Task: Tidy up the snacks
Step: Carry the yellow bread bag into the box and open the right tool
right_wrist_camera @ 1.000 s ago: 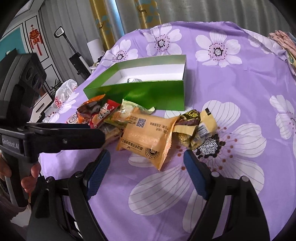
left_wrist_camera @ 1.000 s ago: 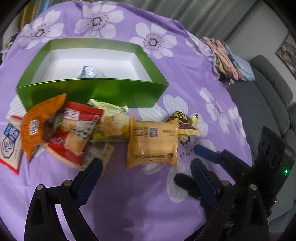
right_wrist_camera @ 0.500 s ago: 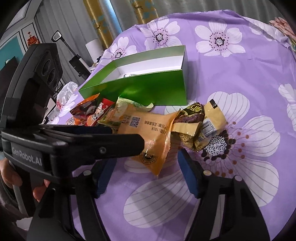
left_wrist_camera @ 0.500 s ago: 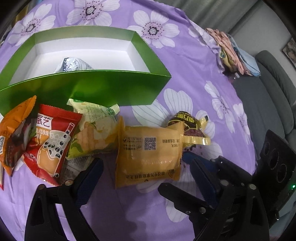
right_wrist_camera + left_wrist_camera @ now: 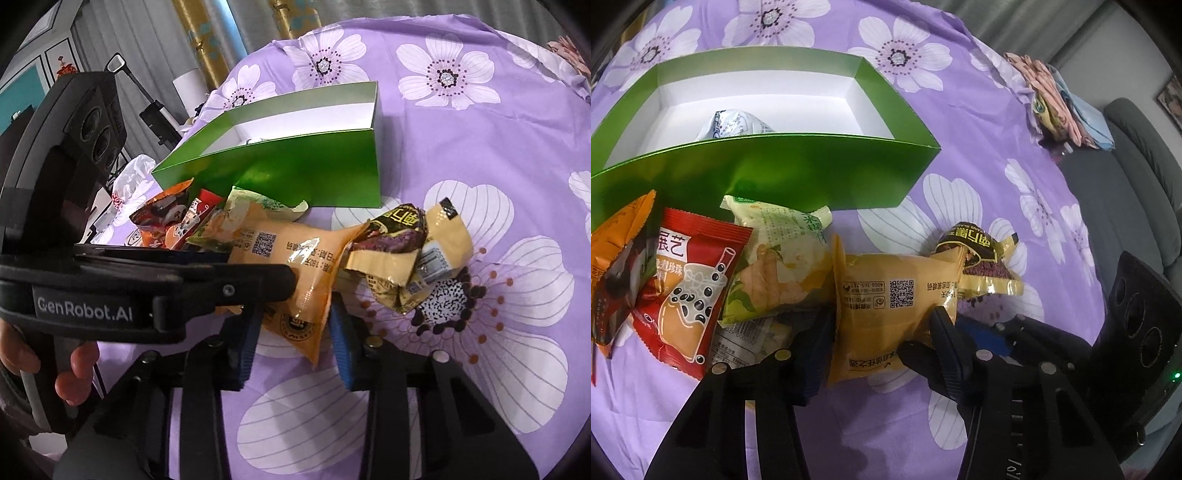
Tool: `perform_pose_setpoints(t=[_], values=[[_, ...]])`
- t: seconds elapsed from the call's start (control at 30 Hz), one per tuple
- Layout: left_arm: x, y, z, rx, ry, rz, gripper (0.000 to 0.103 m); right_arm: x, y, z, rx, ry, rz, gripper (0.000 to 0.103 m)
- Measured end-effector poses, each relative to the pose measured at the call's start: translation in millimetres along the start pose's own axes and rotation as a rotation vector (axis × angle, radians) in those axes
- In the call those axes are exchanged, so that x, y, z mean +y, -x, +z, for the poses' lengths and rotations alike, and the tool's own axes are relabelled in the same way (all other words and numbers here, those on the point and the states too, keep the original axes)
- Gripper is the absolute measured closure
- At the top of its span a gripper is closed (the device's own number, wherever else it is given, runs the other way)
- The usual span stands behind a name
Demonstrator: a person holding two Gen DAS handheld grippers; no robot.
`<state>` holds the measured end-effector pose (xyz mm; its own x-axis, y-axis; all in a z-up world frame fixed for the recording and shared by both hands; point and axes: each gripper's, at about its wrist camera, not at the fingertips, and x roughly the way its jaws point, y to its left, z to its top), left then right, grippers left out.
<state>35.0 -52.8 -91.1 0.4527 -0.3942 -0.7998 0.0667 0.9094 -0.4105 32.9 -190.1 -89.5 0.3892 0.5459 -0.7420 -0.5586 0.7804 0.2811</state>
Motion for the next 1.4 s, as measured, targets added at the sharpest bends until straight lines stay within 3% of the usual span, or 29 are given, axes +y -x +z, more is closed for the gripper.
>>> perform_pose_setpoints(t=[0.17, 0.4, 0.67, 0.9, 1.13, 1.4], values=[[-1.6, 8.3, -3.9, -0.012, 0.008, -0.006, 0.050, 5.9, 5.6, -0.4, -0.011, 0.001, 0.001, 0.074], [-12.0, 42.8, -4.3, -0.094, -0.012, -0.013, 0.050, 23.3, 28.5, 8.6, -0.066, 0.042, 0.005, 0.074], [-7.3, 83.6, 30.9, -0.224, -0.040, -0.009, 0.050, 42.9, 42.3, 52.6, -0.168, 0.129, -0.003, 0.074], [13.0, 93.1, 73.5, -0.281, -0.034, 0.003, 0.050, 48.1, 27.8, 98.6, -0.220, 0.184, 0.000, 0.074], [48.9, 72.6, 107.8, -0.257, 0.034, 0.012, 0.050, 42.0, -11.8, 132.3, -0.195, 0.185, 0.016, 0.074], [82.9, 34.3, 117.2, -0.172, 0.116, 0.044, 0.050, 30.0, -66.7, 143.1, -0.080, 0.129, 0.039, 0.072]])
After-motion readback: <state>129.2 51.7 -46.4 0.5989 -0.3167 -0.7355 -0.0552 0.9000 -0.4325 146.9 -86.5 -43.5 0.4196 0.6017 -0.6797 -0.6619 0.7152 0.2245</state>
